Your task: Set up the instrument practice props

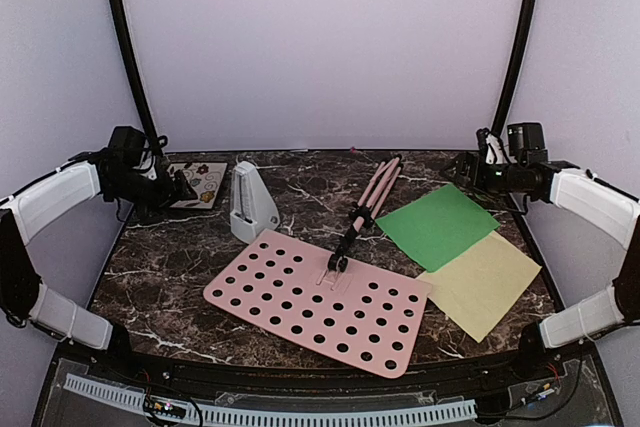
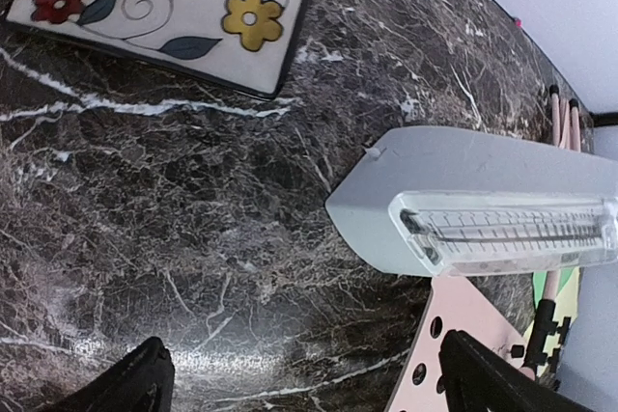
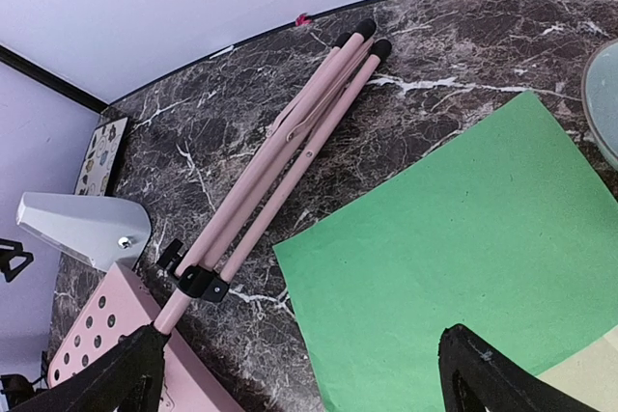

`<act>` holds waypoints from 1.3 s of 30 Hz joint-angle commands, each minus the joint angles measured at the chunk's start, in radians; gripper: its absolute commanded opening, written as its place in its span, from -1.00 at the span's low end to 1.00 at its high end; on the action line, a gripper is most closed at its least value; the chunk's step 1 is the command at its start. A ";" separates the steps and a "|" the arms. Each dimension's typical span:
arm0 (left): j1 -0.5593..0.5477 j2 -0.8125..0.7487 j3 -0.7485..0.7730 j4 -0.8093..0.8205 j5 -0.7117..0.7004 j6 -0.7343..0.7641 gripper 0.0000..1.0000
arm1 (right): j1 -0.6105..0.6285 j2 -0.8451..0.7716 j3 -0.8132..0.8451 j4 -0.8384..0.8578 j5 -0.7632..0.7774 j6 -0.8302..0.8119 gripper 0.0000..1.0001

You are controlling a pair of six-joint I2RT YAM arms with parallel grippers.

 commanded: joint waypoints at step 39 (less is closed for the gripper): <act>-1.542 -0.062 -0.178 0.275 -0.775 1.088 0.76 | 0.002 -0.150 -0.128 0.051 -0.098 0.024 1.00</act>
